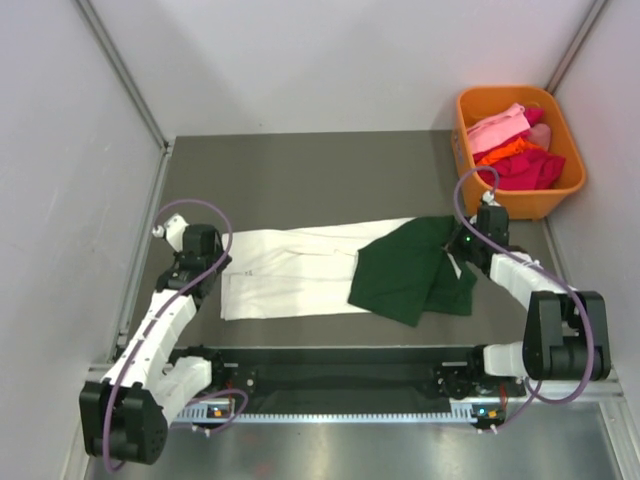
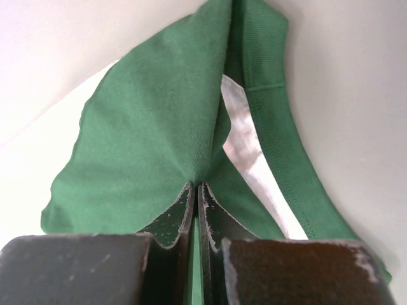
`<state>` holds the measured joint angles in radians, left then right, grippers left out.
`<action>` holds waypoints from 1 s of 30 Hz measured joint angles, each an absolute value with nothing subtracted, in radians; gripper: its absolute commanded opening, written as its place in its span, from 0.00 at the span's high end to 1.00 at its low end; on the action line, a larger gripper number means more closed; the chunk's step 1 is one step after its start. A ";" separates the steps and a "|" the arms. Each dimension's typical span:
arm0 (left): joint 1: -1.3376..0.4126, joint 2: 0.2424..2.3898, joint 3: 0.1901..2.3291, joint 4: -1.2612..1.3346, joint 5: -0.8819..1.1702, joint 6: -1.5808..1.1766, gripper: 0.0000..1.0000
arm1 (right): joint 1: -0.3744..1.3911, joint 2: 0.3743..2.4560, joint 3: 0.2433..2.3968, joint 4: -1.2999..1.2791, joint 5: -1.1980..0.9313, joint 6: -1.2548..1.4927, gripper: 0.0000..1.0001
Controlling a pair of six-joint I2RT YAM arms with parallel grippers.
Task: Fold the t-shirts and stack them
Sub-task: Fold the tshirt
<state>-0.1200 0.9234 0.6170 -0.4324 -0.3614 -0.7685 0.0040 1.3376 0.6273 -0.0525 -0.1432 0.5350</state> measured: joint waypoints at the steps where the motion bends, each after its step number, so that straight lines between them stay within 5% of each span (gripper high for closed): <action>1: -0.120 0.929 0.616 -0.432 -0.362 -0.768 0.56 | -0.007 1.333 0.620 -0.052 -0.143 0.535 1.00; 18: -0.102 1.115 0.601 -0.324 -0.315 -0.732 0.55 | -0.025 1.382 0.603 -0.030 -0.190 0.533 0.60; 30: -0.072 1.229 0.556 -0.235 -0.227 -0.730 0.62 | -0.025 1.397 0.602 0.012 -0.226 0.532 0.59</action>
